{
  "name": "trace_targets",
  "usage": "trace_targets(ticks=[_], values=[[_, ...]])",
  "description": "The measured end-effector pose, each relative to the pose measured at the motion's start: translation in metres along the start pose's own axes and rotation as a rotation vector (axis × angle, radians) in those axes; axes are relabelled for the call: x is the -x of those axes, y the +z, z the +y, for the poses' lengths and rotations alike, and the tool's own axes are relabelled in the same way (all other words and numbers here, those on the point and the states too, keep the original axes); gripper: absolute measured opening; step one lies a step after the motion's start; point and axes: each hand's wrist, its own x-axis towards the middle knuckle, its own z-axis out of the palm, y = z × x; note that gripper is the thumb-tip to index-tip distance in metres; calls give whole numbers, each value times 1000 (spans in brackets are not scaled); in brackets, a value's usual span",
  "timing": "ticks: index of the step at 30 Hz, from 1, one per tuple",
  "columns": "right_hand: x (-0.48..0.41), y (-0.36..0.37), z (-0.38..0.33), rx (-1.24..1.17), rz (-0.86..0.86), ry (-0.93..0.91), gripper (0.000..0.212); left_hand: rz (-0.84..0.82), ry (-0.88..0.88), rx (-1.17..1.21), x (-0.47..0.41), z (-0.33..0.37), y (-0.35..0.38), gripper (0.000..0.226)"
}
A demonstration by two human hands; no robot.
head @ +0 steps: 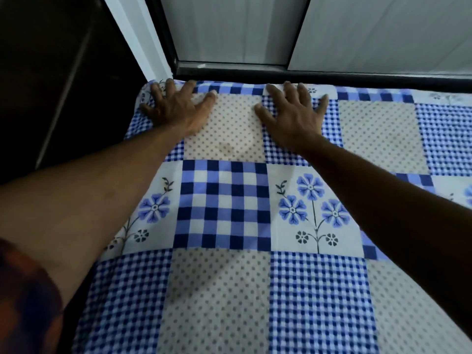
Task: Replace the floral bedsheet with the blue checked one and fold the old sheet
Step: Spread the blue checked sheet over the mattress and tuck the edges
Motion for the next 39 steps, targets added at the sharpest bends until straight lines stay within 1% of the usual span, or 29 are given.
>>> trace_targets(ticks=[3,6,10,13,15,17,19,20,21,22,24,26,27,29,31,32,34,37,39], values=[[-12,-1,-5,23,2,13,76,-31,-12,26,-13,-3,-6,86],[-21,-3,-11,58,-32,45,78,-45,-4,13,-17,-2,-9,91],[-20,-2,-11,72,-47,26,80,-76,8,-1,-17,-6,-11,101],[-22,-1,-10,67,-53,39,81,-80,9,-14,-16,-4,-11,98],[-22,1,-11,63,-54,38,83,-54,5,-35,-14,-3,-10,99],[-22,3,-10,52,-71,21,87,9,8,-79,-10,-3,-5,97],[-29,-4,-5,-2,-109,-15,90,180,61,-126,-6,-3,-4,88],[-25,-9,1,-54,-128,-36,88,252,126,-115,3,-4,-4,83],[-21,-17,5,-113,-104,-72,84,322,200,-84,12,-6,-8,78],[-16,-24,10,-158,-38,-111,80,380,266,-49,20,-10,-13,74],[11,-30,24,-180,133,-128,74,425,339,24,47,-12,-19,70],[52,-31,44,-138,250,-63,68,387,395,84,83,-5,-17,66],[74,-28,52,-123,256,-17,66,336,409,103,104,-2,-11,64],[111,-22,62,-110,211,69,66,241,433,73,143,-9,7,64],[129,-15,62,-73,116,115,67,178,473,-58,162,-31,23,69],[133,-10,56,-46,61,101,68,157,463,-108,163,-45,29,72],[137,0,32,-2,-12,9,70,134,411,-123,156,-70,28,77],[145,20,-24,-11,-67,-131,72,115,354,-120,137,-98,18,76],[159,34,-64,-13,-79,-224,71,143,315,-120,133,-112,12,74]])
